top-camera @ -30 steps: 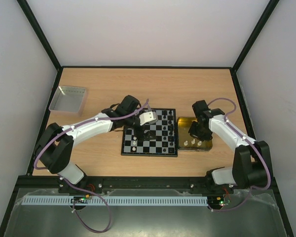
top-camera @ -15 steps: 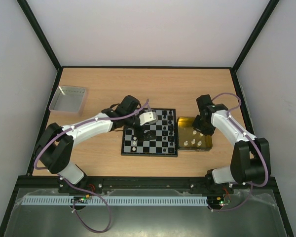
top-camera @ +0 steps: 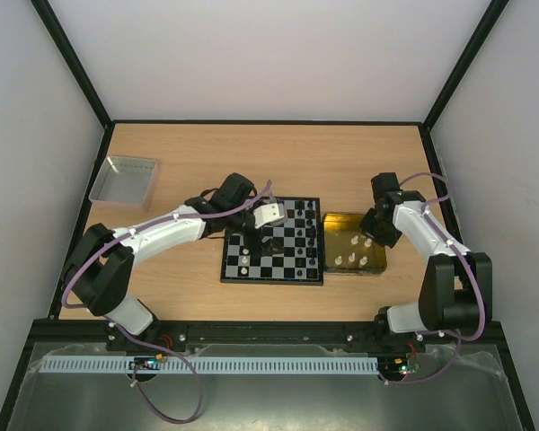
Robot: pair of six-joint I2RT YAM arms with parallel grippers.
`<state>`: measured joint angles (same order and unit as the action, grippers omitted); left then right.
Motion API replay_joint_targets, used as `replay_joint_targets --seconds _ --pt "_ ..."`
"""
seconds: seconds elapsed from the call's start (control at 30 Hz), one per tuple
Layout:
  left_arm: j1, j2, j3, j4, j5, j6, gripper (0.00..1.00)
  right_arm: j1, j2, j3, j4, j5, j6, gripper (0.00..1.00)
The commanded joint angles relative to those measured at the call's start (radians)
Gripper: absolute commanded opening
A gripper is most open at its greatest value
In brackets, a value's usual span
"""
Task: Set up the chess pieces on the board
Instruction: Pick up the chess piece from the storage box.
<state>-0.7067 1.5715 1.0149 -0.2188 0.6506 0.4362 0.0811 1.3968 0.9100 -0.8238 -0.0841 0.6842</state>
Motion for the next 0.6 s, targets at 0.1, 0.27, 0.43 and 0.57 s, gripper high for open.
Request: replay_joint_targets --seconds 0.1,0.27,0.43,0.57 --pt "0.004 -0.017 0.007 -0.017 0.026 0.014 0.93 -0.012 0.012 -0.011 0.036 -0.017 0.011 0.22" --pt "0.004 -0.016 0.006 -0.019 0.03 0.017 0.92 -0.012 0.029 -0.027 0.055 -0.025 0.011 0.23" --pt "0.006 -0.012 0.005 -0.021 0.032 0.019 0.92 -0.014 0.041 -0.046 0.073 -0.024 0.011 0.23" --pt "0.007 -0.013 0.005 -0.022 0.033 0.021 0.93 -0.017 0.051 -0.049 0.084 -0.028 0.009 0.23"
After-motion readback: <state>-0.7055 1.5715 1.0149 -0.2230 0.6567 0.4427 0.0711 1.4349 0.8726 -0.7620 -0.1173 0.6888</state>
